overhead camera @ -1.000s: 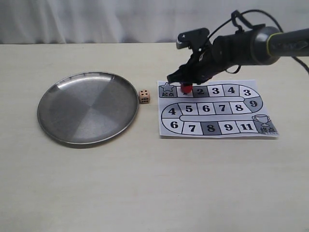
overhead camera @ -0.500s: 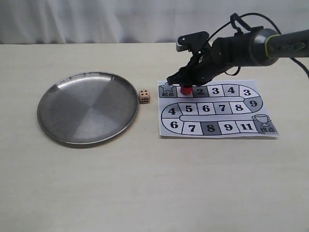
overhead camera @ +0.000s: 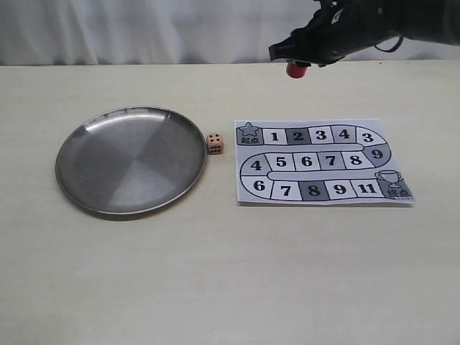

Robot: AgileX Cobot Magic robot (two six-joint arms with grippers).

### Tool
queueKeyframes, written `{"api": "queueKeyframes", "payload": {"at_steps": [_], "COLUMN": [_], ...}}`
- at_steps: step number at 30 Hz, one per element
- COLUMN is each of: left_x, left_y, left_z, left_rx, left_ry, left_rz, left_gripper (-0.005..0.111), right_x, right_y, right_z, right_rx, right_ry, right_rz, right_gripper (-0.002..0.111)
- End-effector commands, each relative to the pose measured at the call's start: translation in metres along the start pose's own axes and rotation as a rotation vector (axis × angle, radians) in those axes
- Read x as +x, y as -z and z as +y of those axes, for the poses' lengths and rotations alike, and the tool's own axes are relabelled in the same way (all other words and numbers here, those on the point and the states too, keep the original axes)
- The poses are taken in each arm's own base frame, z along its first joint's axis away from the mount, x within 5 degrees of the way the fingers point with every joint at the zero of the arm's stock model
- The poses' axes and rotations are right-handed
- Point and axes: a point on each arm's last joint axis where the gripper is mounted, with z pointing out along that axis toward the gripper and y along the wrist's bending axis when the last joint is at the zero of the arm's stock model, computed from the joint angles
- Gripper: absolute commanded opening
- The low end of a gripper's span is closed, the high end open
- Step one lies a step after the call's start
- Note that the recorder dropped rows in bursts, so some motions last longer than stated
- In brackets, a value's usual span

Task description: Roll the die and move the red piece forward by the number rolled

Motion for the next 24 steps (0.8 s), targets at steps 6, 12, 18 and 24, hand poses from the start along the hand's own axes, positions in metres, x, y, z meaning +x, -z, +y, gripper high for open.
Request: {"api": "queueKeyframes", "payload": {"at_steps": [6,12,18,24], "left_x": [0.000,0.000,0.000,0.000], "left_y": [0.000,0.000,0.000,0.000], "left_z": [-0.001,-0.001,-0.001,-0.001], "left_rx": [0.010,0.010,0.010,0.010], "left_ry": [0.002,0.002,0.002,0.002], "left_rz": [-0.009,-0.009,-0.009,-0.009], "left_gripper": [0.000,0.000,0.000,0.000], "right_x": [0.070,0.081,0.032,-0.004], "right_y": [-0.077,-0.084,-0.033,0.020], "right_z": [-0.002,-0.002,-0.004,-0.031], "right_rx": [0.002,0.000,0.009,0.068], "right_ry": [0.021,0.020,0.024,0.005], "right_rz": [0.234,0.285,0.146,0.009], "right_gripper": [0.005,0.005,0.005,0.005]}}
